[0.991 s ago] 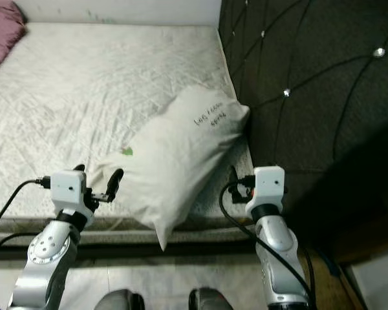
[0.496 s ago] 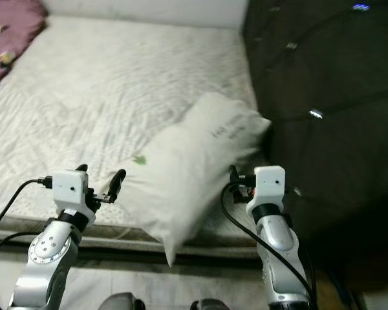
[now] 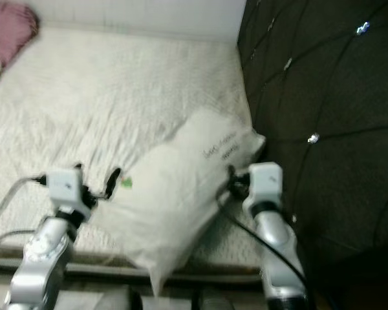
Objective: Clean up the room
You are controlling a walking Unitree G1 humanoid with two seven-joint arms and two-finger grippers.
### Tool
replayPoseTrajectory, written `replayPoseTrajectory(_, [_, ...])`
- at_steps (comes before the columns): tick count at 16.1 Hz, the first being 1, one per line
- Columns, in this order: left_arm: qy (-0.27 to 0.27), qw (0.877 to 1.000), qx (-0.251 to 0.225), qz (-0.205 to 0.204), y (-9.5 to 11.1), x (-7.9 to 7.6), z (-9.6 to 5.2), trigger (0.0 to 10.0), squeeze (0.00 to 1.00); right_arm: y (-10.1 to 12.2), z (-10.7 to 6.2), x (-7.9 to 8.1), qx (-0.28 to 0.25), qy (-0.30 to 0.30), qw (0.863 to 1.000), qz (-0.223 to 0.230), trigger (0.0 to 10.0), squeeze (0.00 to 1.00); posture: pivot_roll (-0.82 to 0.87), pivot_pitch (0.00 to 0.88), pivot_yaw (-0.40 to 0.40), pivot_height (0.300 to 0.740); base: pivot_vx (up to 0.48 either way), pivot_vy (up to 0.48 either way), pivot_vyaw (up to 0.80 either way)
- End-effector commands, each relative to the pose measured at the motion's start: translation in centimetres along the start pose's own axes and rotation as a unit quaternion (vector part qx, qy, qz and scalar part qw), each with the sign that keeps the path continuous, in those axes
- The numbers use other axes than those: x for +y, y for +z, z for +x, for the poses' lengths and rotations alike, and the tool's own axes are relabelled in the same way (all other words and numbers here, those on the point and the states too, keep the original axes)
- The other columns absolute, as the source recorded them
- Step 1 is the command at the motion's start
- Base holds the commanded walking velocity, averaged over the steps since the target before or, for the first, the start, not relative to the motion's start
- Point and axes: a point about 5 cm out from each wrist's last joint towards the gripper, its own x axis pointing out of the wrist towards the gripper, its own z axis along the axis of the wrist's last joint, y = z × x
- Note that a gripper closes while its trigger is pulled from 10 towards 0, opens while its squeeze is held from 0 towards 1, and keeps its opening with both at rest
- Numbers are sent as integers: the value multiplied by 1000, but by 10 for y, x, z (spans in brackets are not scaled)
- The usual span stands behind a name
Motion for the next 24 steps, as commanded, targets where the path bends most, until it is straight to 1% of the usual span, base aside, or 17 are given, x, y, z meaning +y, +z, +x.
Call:
replayPoseTrajectory(1, [-8,1000,4,-6,-1,-6,0,10000,0,-6,-2,-8,19,-18,999,-28,10000,0,-4,117,-27,740,0,0,0])
replayPoseTrajectory(3, [-9,1000,8,-13,-2,-7,0,10000,0,-6,-2,-4,14,5,1000,-7,10000,0,-5,118,-32,740,0,371,0])
replayPoseTrajectory(5, [-10,1000,10,-11,-3,-8,0,10000,0,-7,0,-8,22,-11,1000,1,10000,0,-5,118,-33,740,0,480,0])
replayPoseTrajectory(7, [-9,1000,10,-10,-3,-8,0,10000,0,-7,-1,-7,23,-11,1000,-13,10000,0,-1,118,-34,740,0,480,0])
replayPoseTrajectory(10, [-2,1000,8,4,-2,-7,0,10000,0,-4,-1,-6,13,-4,1000,-1,10000,0,3,117,-36,740,0,452,0])
replayPoseTrajectory(13, [15,1000,2,27,2,-3,4,10000,0,-1,2,-8,6,-12,1000,6,10000,0,11,138,-36,740,0,0,0])
replayPoseTrajectory(14, [17,999,-13,27,7,-3,4,10000,0,1,2,-10,5,-21,1000,8,10000,0,18,155,-35,740,0,0,0])
replayPoseTrajectory(17, [29,998,-23,45,10,-2,2,10000,0,3,4,-11,2,-23,1000,8,10000,0,9,161,-43,740,0,0,-800])
replayPoseTrajectory(19, [39,998,-16,42,7,-2,2,10000,0,4,6,-9,1,-19,1000,7,10000,0,7,169,-44,740,0,0,-800])
replayPoseTrajectory(21, [42,999,-4,34,2,0,-3,10000,0,5,5,-8,-2,-19,1000,10,10000,0,-1,170,-43,740,0,0,-697])
replayPoseTrajectory(23, [57,998,-3,30,-1,4,-6,10000,0,5,3,-9,-6,-25,1000,14,10000,0,3,158,-41,740,0,0,-203])
replayPoseTrajectory(24, [69,997,-4,35,0,7,-6,10000,0,5,2,-8,-6,-25,1000,17,10000,0,4,154,-41,740,0,0,0])
